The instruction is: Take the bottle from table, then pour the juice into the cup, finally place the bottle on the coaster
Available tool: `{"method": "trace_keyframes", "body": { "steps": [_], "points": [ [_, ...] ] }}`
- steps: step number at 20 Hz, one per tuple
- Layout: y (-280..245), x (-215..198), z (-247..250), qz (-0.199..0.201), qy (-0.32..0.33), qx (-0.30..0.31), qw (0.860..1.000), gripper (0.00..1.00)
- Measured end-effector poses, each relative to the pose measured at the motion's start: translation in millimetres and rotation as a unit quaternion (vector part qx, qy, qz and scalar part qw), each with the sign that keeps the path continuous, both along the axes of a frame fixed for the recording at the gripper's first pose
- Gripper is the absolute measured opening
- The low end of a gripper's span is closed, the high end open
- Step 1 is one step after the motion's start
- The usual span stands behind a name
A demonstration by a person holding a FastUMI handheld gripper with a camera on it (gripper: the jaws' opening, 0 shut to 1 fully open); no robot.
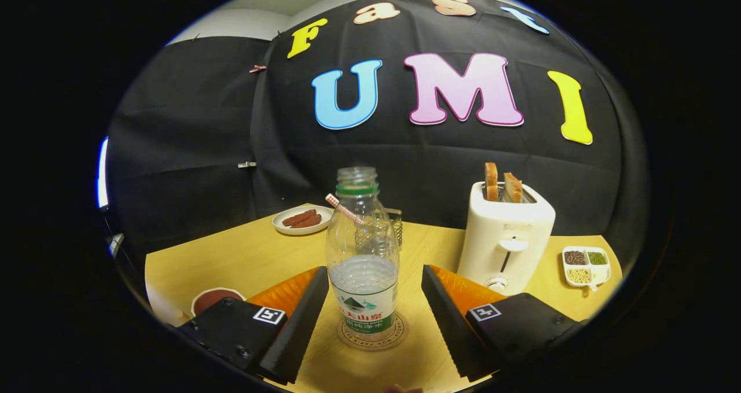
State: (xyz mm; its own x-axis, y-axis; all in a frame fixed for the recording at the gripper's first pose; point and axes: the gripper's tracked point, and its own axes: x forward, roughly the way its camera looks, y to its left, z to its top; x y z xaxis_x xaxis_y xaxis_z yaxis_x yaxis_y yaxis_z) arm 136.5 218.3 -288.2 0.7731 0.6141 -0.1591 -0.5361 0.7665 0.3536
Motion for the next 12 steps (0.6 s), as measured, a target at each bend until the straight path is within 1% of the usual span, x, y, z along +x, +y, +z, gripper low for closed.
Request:
{"method": "trace_keyframes", "body": {
  "steps": [4, 9, 12],
  "points": [
    [-25.2, -9.1, 25.1, -0.016, 0.002, -0.004, 1.0, 0.99],
    [-67.8, -24.4, 85.2, -0.039, -0.02, -0.031, 0.999, 0.98],
    [-96.0, -35.7, 119.9, -0.063, -0.018, -0.038, 0.997, 0.98]
  ]
}}
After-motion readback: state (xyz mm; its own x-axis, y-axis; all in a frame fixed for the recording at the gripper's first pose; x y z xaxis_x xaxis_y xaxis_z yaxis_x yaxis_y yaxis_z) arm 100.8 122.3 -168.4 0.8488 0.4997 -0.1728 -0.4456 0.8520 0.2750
